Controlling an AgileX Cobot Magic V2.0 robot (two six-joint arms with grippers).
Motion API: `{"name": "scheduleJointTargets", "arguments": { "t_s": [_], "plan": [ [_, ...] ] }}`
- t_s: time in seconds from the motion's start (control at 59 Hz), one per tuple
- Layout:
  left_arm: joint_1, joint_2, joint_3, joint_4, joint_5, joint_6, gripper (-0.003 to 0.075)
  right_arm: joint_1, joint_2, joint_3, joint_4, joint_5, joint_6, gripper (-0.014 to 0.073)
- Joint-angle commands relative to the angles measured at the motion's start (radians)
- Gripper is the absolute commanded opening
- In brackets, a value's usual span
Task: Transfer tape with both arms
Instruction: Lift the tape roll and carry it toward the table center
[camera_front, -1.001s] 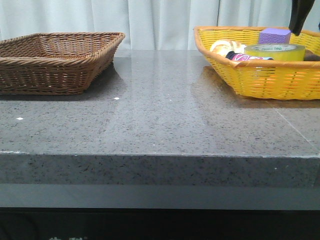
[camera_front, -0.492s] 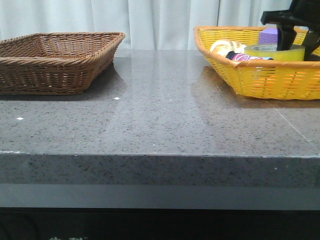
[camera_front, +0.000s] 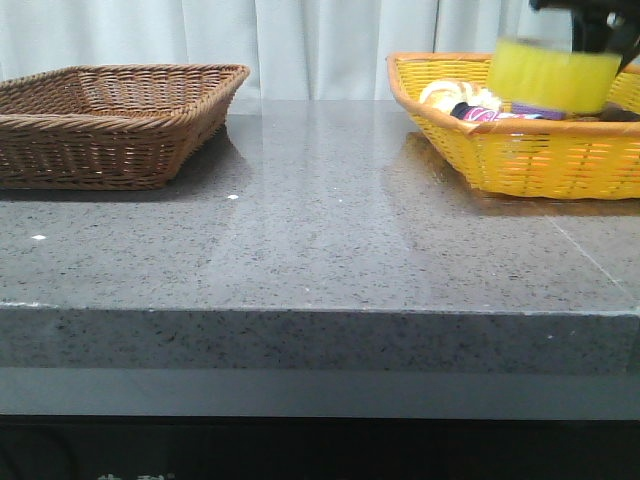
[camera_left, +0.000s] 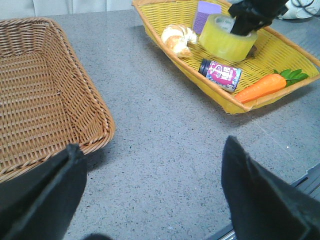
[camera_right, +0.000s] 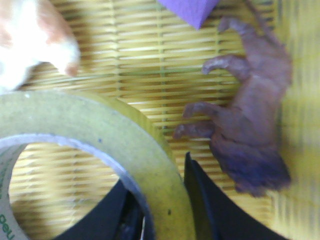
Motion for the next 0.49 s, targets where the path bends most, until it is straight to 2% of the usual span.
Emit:
{"name": "scheduleJointTargets", "arguments": {
  "t_s": [0.0,0.153,0.475],
  "plan": [
    [-0.01,-0.001,-0.035,-0.011,-0.075,-0.002,0.0544,-0.001,-0.124,-0.058,0.006,0.021,-0.008,0.0129],
    [-0.01,-0.001,-0.035,-0.011,-0.075,-0.002,0.0544,0.061,-0.191,-0.058,0.01,0.047,-0.062,0.0129],
    [-0.01,-0.001,-0.035,-0.009,-0.075,-0.002,0.0544,0.345,-0.213,-0.056,0.011,0.048,-0.141,0.0129]
  ]
}}
